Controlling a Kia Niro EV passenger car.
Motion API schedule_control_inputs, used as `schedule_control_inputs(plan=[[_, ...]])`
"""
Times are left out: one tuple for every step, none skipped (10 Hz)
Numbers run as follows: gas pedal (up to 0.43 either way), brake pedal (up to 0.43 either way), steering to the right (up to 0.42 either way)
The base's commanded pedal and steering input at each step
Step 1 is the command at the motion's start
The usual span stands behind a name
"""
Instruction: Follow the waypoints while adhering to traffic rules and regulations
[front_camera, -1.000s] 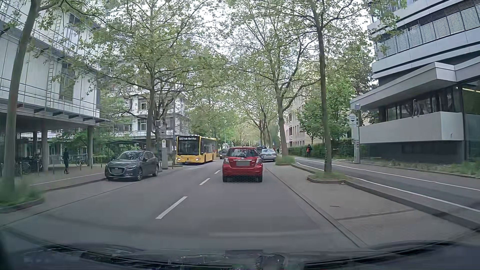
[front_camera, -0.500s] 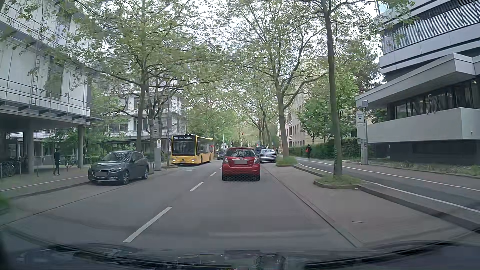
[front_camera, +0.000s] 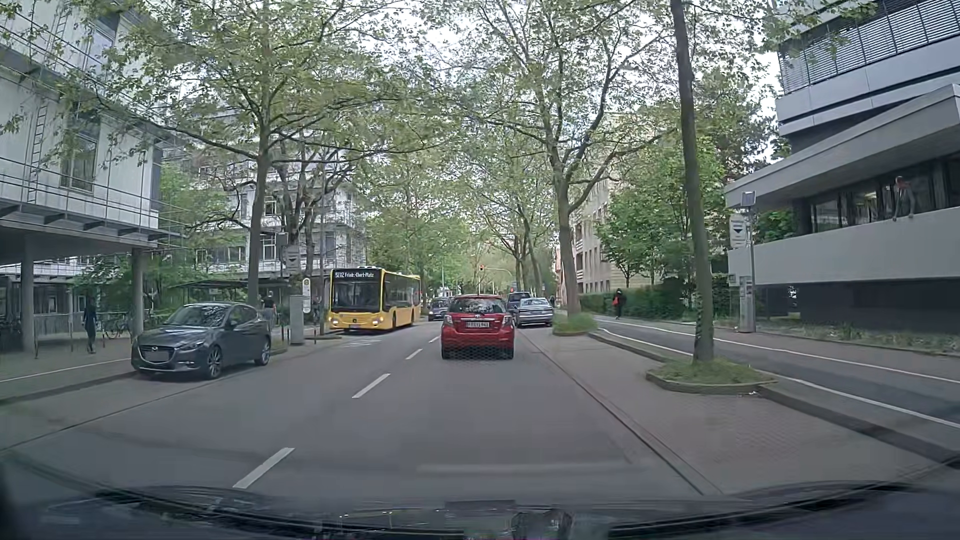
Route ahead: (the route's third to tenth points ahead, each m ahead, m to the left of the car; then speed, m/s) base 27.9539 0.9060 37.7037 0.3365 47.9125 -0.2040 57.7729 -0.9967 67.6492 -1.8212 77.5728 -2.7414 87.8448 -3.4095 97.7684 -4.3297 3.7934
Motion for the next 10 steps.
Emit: schedule_control_inputs(plan=[[0.079,0.0,0.013],[0.079,0.0,0.014],[0.079,0.0,0.014],[0.079,0.0,0.014],[0.079,0.0,0.014],[0.067,0.0,0.014],[0.059,0.0,0.014],[0.059,0.0,0.014],[0.059,0.0,0.014],[0.067,0.0,0.015]])
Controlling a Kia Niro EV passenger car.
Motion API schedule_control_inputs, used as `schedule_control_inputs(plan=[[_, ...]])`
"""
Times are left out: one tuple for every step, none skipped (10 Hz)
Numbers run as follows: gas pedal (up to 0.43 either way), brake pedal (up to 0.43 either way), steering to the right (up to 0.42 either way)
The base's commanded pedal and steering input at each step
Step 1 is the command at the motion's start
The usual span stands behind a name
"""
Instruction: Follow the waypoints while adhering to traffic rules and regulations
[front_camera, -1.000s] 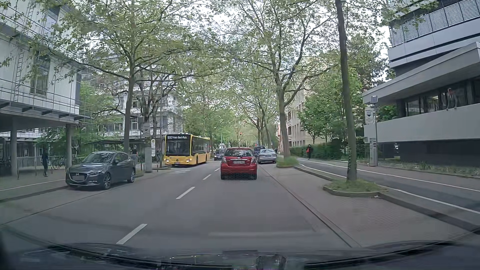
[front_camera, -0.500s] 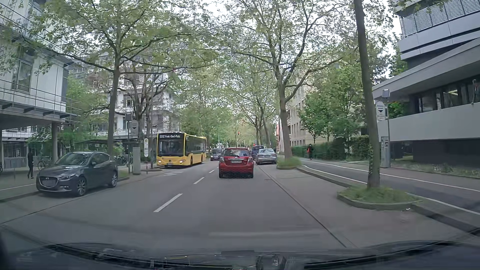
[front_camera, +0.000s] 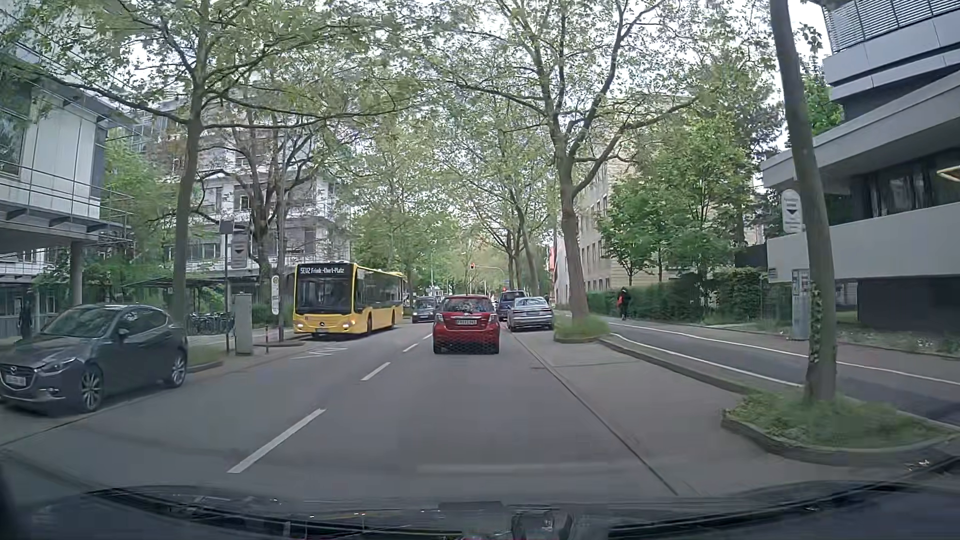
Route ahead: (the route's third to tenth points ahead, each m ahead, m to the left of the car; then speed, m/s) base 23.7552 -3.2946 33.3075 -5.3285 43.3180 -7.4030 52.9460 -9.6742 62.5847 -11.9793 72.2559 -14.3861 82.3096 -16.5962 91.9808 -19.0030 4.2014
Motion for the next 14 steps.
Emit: schedule_control_inputs(plan=[[0.067,0.0,0.015],[0.067,0.0,0.015],[0.067,0.0,0.015],[0.067,0.0,0.015],[0.067,0.0,0.013],[0.067,0.0,0.009],[0.067,0.0,0.002],[0.067,0.0,-0.005],[0.067,0.0,-0.009],[0.067,0.0,-0.011],[0.067,0.0,-0.012],[0.079,0.0,-0.014],[0.098,0.0,-0.019],[0.11,0.0,-0.024]])
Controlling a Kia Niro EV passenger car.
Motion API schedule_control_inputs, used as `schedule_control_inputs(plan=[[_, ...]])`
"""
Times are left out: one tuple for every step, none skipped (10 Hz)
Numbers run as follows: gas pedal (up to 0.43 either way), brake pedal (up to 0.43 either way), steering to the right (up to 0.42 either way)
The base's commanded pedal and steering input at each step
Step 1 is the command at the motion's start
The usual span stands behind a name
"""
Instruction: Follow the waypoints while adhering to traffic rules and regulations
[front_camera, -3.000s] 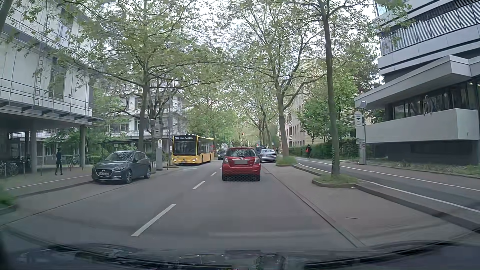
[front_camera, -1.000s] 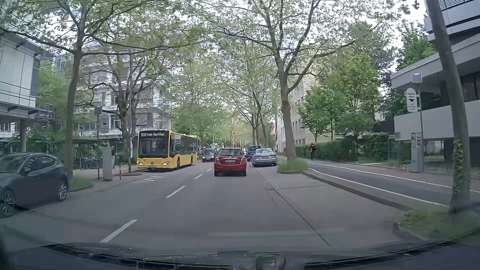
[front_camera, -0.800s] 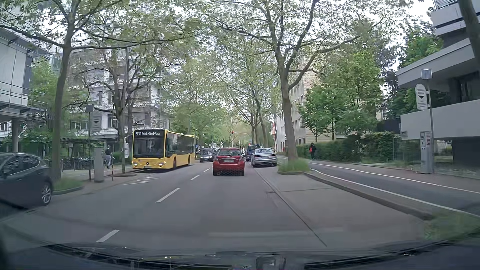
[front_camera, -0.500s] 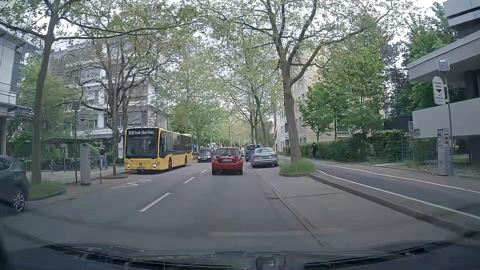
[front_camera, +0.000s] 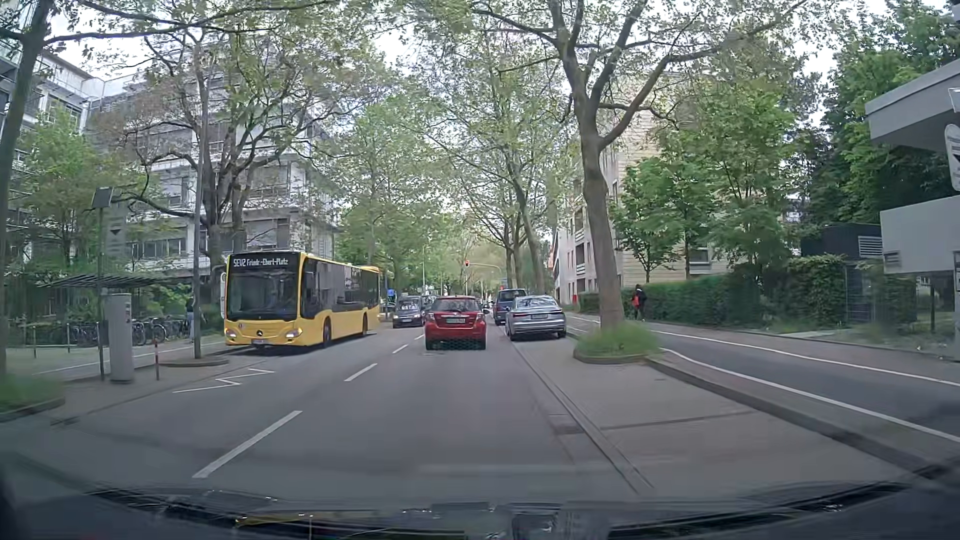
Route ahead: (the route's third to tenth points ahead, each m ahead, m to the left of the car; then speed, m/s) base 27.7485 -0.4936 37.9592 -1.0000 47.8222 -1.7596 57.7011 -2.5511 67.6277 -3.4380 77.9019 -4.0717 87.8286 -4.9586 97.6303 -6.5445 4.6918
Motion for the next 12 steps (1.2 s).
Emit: schedule_control_inputs(plan=[[0.11,0.0,-0.026],[0.11,0.0,-0.026],[0.11,0.0,-0.027],[0.11,0.0,-0.028],[0.11,0.0,-0.031],[0.11,0.0,-0.034],[0.11,0.0,-0.034],[0.11,0.0,-0.034],[0.11,0.0,-0.034],[0.11,0.0,-0.034],[0.11,0.0,-0.034],[0.11,0.0,-0.033]])
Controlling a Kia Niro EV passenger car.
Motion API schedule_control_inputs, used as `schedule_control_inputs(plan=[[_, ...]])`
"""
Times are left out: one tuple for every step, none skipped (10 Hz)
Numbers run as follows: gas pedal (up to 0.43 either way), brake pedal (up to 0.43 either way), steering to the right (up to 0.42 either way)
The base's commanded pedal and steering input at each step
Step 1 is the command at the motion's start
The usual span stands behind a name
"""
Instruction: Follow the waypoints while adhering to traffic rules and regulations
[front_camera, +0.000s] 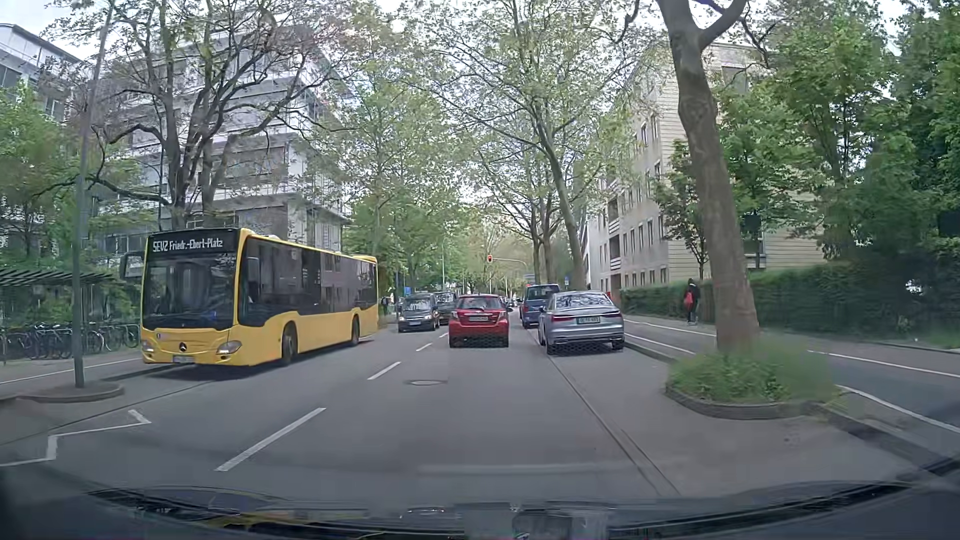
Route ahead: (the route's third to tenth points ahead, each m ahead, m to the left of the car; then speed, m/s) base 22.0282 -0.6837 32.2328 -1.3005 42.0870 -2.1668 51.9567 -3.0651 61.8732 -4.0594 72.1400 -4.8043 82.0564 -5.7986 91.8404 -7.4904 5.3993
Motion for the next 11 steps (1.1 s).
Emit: schedule_control_inputs(plan=[[0.098,0.0,-0.03],[0.087,0.0,-0.026],[0.067,0.0,-0.023],[0.067,0.0,-0.021],[0.067,0.0,-0.019],[0.067,0.0,-0.016],[0.067,0.0,-0.011],[0.067,0.0,-0.007],[0.067,0.0,-0.005],[0.067,0.0,-0.005],[0.067,0.0,-0.005]])
